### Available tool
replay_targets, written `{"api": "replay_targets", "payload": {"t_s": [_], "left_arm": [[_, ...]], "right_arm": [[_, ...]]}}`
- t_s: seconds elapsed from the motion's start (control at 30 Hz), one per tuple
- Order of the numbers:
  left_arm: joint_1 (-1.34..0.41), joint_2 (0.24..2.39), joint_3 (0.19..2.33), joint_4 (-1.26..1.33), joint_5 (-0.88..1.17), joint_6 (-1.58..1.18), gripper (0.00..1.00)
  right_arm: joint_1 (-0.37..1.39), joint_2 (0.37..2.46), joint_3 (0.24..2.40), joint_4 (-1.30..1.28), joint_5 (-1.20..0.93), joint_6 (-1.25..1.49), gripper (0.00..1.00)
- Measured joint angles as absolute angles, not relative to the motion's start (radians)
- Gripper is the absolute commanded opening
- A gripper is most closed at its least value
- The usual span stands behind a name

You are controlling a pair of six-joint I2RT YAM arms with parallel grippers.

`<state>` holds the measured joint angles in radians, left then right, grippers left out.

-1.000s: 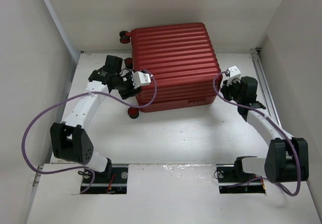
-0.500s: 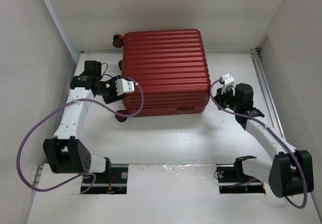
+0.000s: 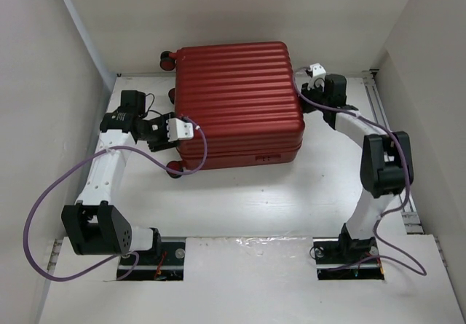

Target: Pack the luggage

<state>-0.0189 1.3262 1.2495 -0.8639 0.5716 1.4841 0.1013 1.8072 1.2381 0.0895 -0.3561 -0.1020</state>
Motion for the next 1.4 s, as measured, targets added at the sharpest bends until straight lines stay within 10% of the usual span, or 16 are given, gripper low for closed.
{"api": "replay_targets", "payload": {"t_s": [0.5,0.73,1.1,1.4], "left_arm": [[-0.004,1.326,1.235,-0.854,0.601,1.507,0.00],[0.035,1.333,1.266,-0.876,0.698,1.362,0.44],[0.161,1.296,1.549,-0.747,1.052,0.542,0.60],[0.101,1.455,1.596,-0.409,0.531,0.085,0.54]], "right_arm": [[0.122,2.270,1.768,0.238,-0.230,0.131,0.00],[0.138,2.288,1.777,0.273,-0.216,0.135,0.00],[0.161,2.218,1.615,0.417,-0.157,0.131,0.00],[0.176,2.099,1.440,0.456,-0.125,0.120,0.00]]}}
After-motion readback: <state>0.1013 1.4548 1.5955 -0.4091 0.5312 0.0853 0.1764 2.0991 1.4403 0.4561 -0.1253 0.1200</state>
